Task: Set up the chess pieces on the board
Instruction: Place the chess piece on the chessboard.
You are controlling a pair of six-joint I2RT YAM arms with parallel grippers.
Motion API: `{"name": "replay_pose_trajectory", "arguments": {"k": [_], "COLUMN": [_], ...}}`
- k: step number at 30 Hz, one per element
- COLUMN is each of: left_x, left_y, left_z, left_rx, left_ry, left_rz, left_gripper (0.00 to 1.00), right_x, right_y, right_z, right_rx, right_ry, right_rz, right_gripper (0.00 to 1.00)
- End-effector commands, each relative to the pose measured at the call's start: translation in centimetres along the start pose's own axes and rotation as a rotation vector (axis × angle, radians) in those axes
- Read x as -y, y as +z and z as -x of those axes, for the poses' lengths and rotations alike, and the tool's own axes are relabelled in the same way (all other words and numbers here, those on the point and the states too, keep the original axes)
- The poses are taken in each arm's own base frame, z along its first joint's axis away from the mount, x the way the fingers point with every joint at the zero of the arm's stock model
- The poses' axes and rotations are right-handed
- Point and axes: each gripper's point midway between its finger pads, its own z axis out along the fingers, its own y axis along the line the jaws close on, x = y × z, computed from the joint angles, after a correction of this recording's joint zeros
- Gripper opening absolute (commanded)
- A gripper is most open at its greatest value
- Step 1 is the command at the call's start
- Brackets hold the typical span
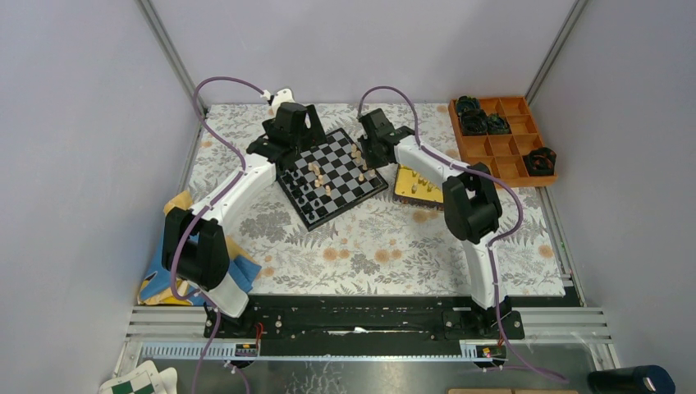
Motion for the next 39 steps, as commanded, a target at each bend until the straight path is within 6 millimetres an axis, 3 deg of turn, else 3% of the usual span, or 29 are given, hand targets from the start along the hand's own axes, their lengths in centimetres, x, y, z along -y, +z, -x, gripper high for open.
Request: {"name": "replay_pose_trajectory", "arguments": {"k": [1, 19, 25, 33, 39], "left_x": [0.1, -0.1, -0.1, -0.1, -0.3], "left_y": [0.0, 0.6, 0.7, 0.8, 0.7], "left_z": [1.1, 0.7, 0.5, 0.4, 0.4], "left_rx": [0.034, 0.024, 0.017, 0.015, 0.017], "left_ry": [-0.017, -0.015, -0.014, -0.014, -0.015], "left_rz": [-0.01, 0.0, -0.001, 0.0, 0.003], "left_gripper": [0.99, 0.99, 0.99, 0.99, 0.99], "right_x": [-1.4, -1.8, -1.8, -1.8, -1.9], "right_y": [-0.3, 0.8, 1.0, 0.9, 0.1], "right_z": [2.0, 1.9, 1.5, 1.6, 2.6], "right_rx": [0.054, 0.036, 0.025, 0.034, 0.063], "right_ry": [-0.019, -0.022, -0.025, -0.024, -0.025], "right_rz": [0.041, 0.056, 0.057, 0.058, 0.066], "right_gripper": [0.0, 0.01, 0.1, 0.32, 0.37]}}
